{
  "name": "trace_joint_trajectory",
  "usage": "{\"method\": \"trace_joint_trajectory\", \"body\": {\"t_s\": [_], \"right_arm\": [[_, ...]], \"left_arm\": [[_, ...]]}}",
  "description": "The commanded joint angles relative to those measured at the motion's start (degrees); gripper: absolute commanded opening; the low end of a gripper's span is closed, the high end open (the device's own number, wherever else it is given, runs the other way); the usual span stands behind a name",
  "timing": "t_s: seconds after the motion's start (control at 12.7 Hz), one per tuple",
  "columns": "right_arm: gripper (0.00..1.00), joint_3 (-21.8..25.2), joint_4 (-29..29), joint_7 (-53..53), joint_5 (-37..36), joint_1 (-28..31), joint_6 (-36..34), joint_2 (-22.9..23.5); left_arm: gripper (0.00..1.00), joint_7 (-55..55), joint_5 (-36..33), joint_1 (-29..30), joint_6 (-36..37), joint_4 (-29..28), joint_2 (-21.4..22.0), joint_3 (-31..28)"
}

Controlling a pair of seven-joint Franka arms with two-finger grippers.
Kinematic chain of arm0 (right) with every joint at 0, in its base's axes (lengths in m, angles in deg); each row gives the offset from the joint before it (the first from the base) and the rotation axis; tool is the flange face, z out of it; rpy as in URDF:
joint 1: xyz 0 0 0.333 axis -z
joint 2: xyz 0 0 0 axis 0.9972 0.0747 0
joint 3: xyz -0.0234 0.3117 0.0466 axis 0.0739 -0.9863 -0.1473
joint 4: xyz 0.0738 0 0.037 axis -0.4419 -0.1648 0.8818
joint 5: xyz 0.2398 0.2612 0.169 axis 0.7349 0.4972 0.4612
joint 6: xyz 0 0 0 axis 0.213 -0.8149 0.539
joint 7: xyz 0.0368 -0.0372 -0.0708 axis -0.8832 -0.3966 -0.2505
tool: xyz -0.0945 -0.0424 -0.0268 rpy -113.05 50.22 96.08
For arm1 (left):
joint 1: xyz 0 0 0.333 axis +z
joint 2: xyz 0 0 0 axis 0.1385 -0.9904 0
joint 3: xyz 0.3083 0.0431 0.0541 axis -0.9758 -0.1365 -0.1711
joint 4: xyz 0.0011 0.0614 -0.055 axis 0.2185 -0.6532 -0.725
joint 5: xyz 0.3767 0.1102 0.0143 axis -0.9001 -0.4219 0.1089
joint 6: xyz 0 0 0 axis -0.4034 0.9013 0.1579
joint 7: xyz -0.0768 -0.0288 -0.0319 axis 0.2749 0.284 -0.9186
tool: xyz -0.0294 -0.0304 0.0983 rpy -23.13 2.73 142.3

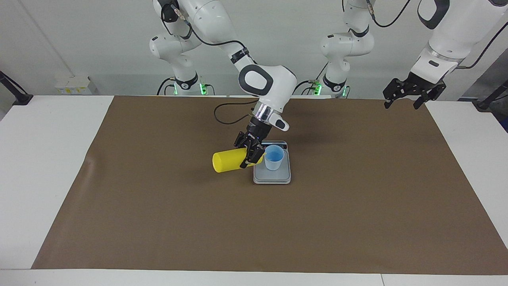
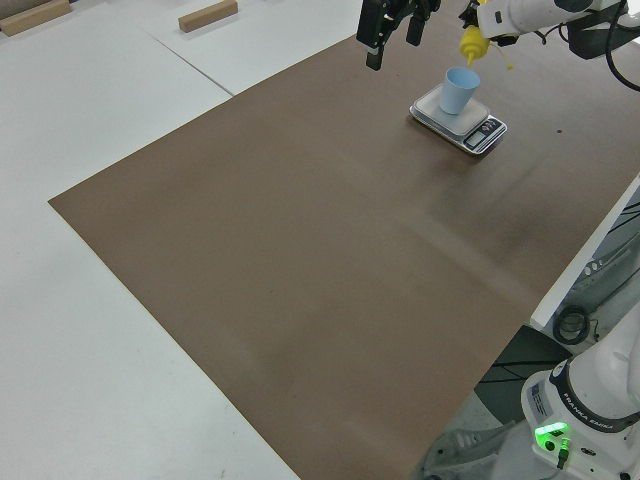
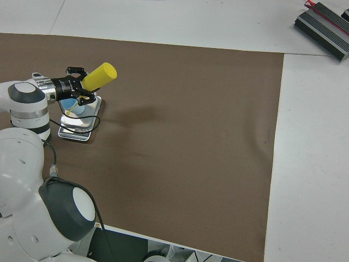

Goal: Pour seasoning into cup on scale with both arms

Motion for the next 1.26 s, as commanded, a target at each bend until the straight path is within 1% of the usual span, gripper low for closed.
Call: {"method": "trace_joint_trajectory", "body": {"t_s": [0.0, 0.55, 0.79, 0.87, 1.02, 1.18], "right_arm": [[0.0, -0.27, 0.72, 0.99, -1.48, 0.03, -1.17, -0.15], [0.0, -0.35, 1.07, 0.9, -0.96, 0.82, -0.47, -0.85], [0.0, -0.18, 1.07, 1.51, 7.01, 1.43, 0.06, -2.87], [0.0, -0.27, 0.89, 1.43, 8.7, 2.66, 0.76, -3.83], [0.0, -0.27, -0.25, 0.99, 15.35, 5.99, 4.18, -6.56], [0.0, -0.27, -1.47, 0.9, 21.17, 7.84, 4.28, -9.02]], "left_arm": [[1.0, 0.5, 0.61, 0.68, 0.83, -0.2, 0.73, 0.38], [1.0, 0.5, 0.61, 0.68, 0.83, -0.2, 0.73, 0.38], [1.0, 0.5, 0.69, 0.68, 0.83, -0.2, 0.73, 0.38], [1.0, 0.5, 0.7, 0.68, 0.83, -0.2, 0.73, 0.38], [1.0, 0.5, 0.7, 0.68, 0.83, -0.2, 0.73, 0.38], [1.0, 0.5, 0.69, 0.76, 0.83, -0.2, 0.73, 0.38]]}}
